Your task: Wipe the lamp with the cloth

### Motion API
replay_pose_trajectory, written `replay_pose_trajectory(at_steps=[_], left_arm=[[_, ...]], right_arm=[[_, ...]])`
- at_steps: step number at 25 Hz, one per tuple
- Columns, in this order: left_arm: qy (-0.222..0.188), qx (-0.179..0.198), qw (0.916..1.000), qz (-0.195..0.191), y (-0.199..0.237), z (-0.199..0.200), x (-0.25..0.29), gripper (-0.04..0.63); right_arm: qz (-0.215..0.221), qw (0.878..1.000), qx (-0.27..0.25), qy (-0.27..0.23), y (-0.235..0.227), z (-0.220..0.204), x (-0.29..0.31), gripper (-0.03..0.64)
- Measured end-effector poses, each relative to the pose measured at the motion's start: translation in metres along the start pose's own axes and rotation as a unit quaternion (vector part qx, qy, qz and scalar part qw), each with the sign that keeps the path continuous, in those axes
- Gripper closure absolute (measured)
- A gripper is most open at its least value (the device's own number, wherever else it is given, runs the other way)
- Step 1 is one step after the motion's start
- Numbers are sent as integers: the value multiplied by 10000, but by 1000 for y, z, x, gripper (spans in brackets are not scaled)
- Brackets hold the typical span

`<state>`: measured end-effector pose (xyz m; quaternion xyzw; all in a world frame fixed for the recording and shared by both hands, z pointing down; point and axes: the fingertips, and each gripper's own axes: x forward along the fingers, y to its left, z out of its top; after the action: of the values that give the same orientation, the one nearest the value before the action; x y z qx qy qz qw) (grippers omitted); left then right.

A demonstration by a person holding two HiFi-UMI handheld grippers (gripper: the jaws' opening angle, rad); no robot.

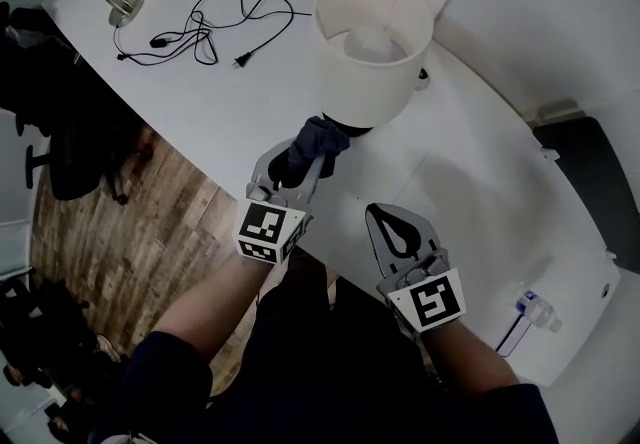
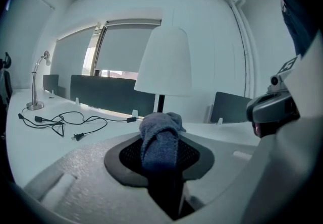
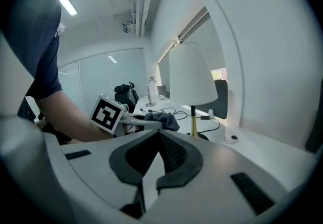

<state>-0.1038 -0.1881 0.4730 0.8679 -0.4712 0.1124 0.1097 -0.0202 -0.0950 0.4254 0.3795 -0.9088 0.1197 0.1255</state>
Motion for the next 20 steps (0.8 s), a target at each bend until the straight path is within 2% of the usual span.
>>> replay_pose_trajectory(at_steps=[10, 16, 20], left_arm=[[624, 418, 9972, 12, 7, -41, 56, 477], [964, 916, 9911, -20, 13, -58, 83, 477], [1278, 1035, 9864, 54, 22, -71, 93, 477]], right_arm=[[30, 9999, 52, 108, -12, -27, 7, 607], [48, 9998, 90, 159, -15, -41, 4, 607], [7, 9997, 176, 144, -22, -49, -8, 607]])
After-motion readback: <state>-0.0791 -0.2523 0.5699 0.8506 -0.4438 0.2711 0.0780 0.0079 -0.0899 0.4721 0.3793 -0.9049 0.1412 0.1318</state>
